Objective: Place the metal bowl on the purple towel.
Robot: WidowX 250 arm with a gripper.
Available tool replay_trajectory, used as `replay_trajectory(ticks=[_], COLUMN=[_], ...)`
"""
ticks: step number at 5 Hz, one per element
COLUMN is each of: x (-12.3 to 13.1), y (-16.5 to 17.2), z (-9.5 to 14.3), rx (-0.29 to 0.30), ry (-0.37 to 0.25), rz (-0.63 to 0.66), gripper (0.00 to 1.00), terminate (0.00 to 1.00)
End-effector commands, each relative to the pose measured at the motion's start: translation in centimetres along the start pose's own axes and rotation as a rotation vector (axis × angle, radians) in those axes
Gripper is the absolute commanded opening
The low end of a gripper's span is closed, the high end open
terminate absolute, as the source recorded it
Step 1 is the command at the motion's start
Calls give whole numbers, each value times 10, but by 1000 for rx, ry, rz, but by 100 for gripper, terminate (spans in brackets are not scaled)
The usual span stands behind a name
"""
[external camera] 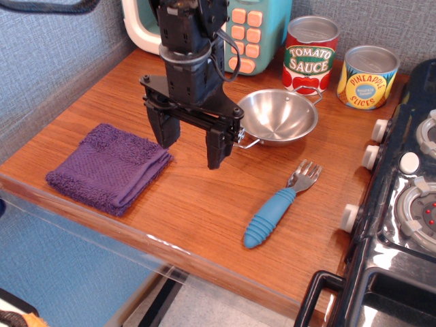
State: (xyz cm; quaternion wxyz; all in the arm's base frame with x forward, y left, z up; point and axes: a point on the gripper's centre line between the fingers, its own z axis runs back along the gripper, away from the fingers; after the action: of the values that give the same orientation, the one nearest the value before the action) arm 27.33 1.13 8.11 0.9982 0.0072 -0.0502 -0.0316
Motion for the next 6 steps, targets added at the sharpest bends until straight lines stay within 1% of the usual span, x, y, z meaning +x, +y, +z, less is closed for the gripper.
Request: replay_trajectory(ticks=[1,2,3,4,5,6], x=[58,91,115,125,130,131], y=[23,33,38,34,22,13], z=[8,6,-10,-32,-52,-65], rx=[11,37,58,67,65,41], ry=[-52,-57,-30,18,61,92], rz=[100,149,185,198,190,192], gripper=[100,100,100,100,100,100], terminate=[0,0,0,0,0,0])
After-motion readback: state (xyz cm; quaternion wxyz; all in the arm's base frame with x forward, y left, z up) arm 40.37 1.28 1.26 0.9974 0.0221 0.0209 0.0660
